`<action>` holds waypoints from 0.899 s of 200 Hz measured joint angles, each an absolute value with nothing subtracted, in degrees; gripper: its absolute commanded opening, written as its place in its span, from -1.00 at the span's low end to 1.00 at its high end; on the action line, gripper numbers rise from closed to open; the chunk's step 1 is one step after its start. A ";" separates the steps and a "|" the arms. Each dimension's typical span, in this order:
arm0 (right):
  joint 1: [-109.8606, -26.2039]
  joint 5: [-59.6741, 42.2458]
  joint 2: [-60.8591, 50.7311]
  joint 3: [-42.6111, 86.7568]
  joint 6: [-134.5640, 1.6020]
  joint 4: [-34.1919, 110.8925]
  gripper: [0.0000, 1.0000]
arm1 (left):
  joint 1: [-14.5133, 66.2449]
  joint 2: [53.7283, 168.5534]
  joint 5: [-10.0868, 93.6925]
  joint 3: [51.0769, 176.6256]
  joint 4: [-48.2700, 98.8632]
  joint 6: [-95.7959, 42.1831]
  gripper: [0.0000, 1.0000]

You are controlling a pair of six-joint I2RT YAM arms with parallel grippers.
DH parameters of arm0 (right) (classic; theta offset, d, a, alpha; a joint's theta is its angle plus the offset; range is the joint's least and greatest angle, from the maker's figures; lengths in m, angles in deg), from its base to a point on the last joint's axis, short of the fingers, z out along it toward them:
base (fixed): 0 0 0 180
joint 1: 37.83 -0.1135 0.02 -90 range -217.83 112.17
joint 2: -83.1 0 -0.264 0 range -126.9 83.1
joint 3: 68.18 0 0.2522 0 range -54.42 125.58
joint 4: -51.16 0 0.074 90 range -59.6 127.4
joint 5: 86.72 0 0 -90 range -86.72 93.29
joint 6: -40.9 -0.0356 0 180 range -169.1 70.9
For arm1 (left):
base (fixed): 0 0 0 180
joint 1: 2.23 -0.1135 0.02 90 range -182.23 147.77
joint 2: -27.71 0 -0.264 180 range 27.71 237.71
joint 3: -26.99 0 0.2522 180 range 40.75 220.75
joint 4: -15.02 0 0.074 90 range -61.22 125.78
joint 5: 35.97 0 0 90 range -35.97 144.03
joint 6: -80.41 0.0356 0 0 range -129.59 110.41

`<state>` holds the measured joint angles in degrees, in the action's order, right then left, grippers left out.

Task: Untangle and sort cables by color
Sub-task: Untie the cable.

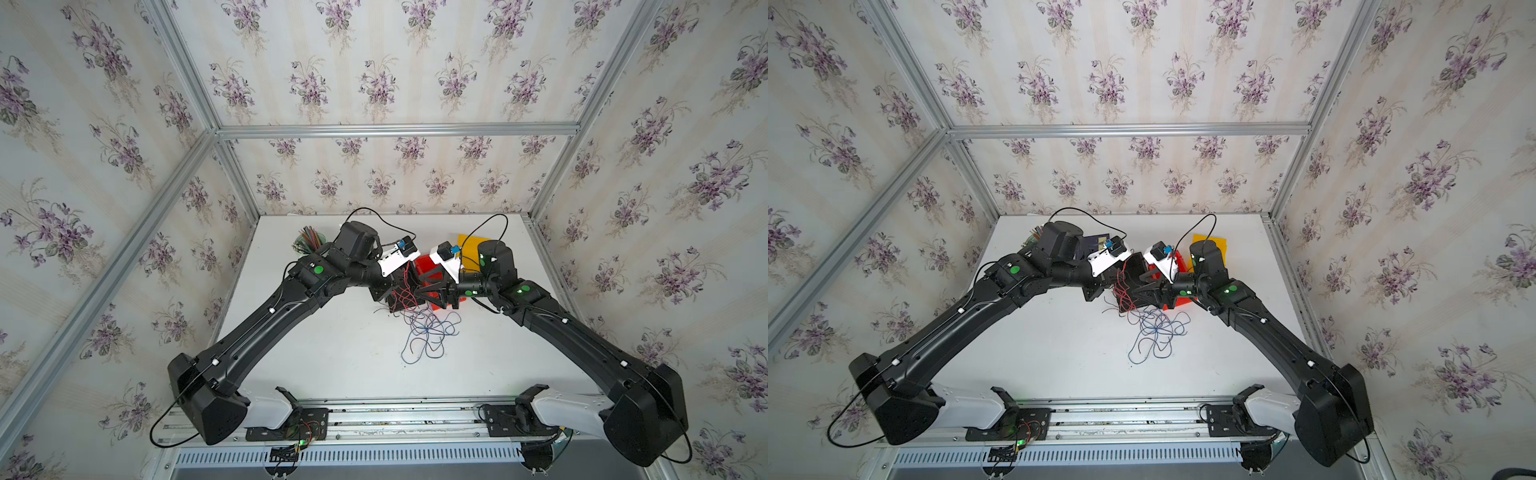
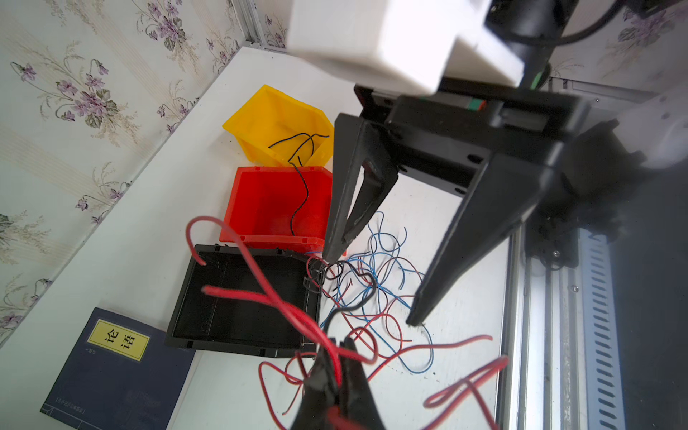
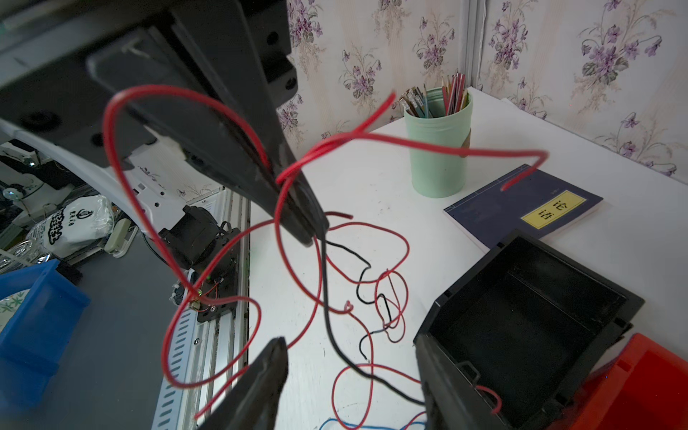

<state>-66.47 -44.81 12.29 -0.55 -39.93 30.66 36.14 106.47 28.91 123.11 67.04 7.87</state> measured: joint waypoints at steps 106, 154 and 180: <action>-66.47 -35.26 16.19 5.39 -39.86 29.39 -1.00 | 36.03 107.04 29.74 119.42 65.66 6.07 0.25; -67.17 -30.21 13.89 18.86 -42.18 26.83 -1.00 | 35.48 107.28 32.16 115.44 63.72 3.19 0.47; -68.11 -29.05 12.56 23.78 -43.14 23.99 -1.00 | 34.80 103.17 34.09 112.14 60.04 0.83 0.52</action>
